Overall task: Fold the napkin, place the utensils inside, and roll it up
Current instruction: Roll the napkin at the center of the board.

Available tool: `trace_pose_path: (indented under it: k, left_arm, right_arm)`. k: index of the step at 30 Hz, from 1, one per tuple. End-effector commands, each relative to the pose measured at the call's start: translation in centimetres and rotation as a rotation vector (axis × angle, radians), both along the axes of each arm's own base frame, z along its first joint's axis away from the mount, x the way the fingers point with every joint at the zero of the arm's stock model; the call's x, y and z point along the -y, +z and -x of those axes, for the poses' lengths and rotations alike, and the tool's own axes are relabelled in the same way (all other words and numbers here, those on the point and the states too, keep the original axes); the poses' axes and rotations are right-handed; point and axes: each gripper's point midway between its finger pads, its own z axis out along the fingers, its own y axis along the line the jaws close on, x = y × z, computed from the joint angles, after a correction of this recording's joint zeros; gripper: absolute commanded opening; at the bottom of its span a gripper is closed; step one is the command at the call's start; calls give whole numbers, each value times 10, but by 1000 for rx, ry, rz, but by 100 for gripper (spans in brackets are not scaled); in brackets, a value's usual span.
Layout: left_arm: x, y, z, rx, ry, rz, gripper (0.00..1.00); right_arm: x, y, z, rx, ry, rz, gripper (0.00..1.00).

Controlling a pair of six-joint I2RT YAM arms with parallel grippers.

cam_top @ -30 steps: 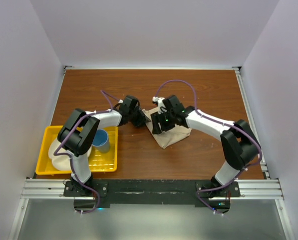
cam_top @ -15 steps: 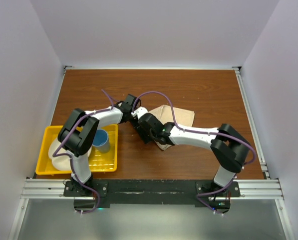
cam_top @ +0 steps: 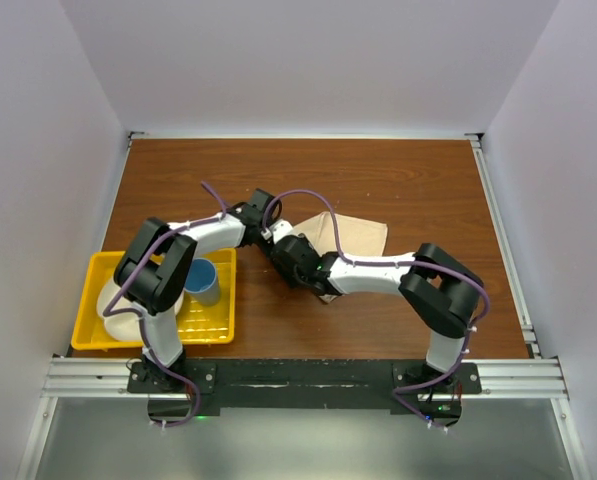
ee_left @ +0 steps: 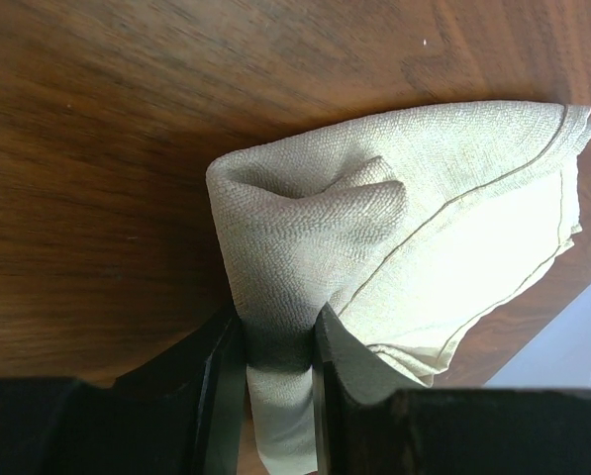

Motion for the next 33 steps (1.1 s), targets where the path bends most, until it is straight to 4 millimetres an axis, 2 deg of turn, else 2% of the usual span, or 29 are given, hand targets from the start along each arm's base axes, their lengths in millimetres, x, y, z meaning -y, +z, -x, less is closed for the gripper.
trace_pose_path:
  k: [1,5,7,8,10,11,14,15,17,18,20,21,23,24,25,26,27,28,30,31,33]
  left_arm:
    - [-9,-4,21,-77,29,-25,0]
    - [-8,-2,22,-72,32,-14,0]
    - [-9,-2,22,-73,33,-18,0]
    - [-9,-2,22,-74,33,-19,0]
    - [-9,-1,23,-74,32,-16,0]
    - [-9,-2,23,-75,31,-14,0]
    - [-6,-2,25,-78,10,-1,0]
    - [-7,-1,26,-77,7,6,0]
    - [-6,2,22,-34,-4,26,0]
    - [-8,5,22,-14,-4,24,9]
    - [-13,13,15,42,-20,10,20]
    - [-17,20,12,77,-22,-1,30]
    - [-25,27,8,120,-42,-29,38]
    - [-27,34,6,146,-40,-31,42]
    - [-30,38,3,164,-41,-32,45]
    - [-31,41,3,175,-48,-29,46]
    - [-32,47,2,191,-52,-30,49]
    - [-36,48,2,196,-59,-41,50]
    - [-37,55,3,217,-69,-31,52]
    - [-37,57,2,234,-78,-29,52]
    - [-35,63,2,256,-109,-23,53]
  right_arm:
    - [0,-6,-8,65,-74,-9,58]
    - [6,-21,-10,78,-126,22,54]
    - [13,-27,-10,86,-163,47,49]
    - [15,-27,-10,85,-187,34,40]
    - [19,-28,-7,82,-209,17,33]
    - [20,-29,-5,73,-232,-2,21]
    - [23,-34,2,41,-264,-45,2]
    - [26,-39,7,25,-263,-49,0]
    - [20,-35,10,14,-268,-119,0]
    - [21,-40,14,-12,-261,-130,0]
    - [13,-35,17,-34,-242,-193,0]
    - [11,-41,25,-79,-209,-216,0]
    - [4,-39,25,-131,-192,-291,0]
    - [7,-46,32,-188,-174,-317,0]
    - [3,-42,29,-197,-164,-373,0]
    - [10,-37,21,-215,-195,-423,0]
    - [15,-42,25,-250,-192,-441,0]
    - [11,-40,28,-294,-163,-486,0]
    - [24,-41,22,-327,-194,-524,0]
    - [18,-38,27,-382,-151,-569,0]
    - [27,-44,21,-432,-167,-599,0]
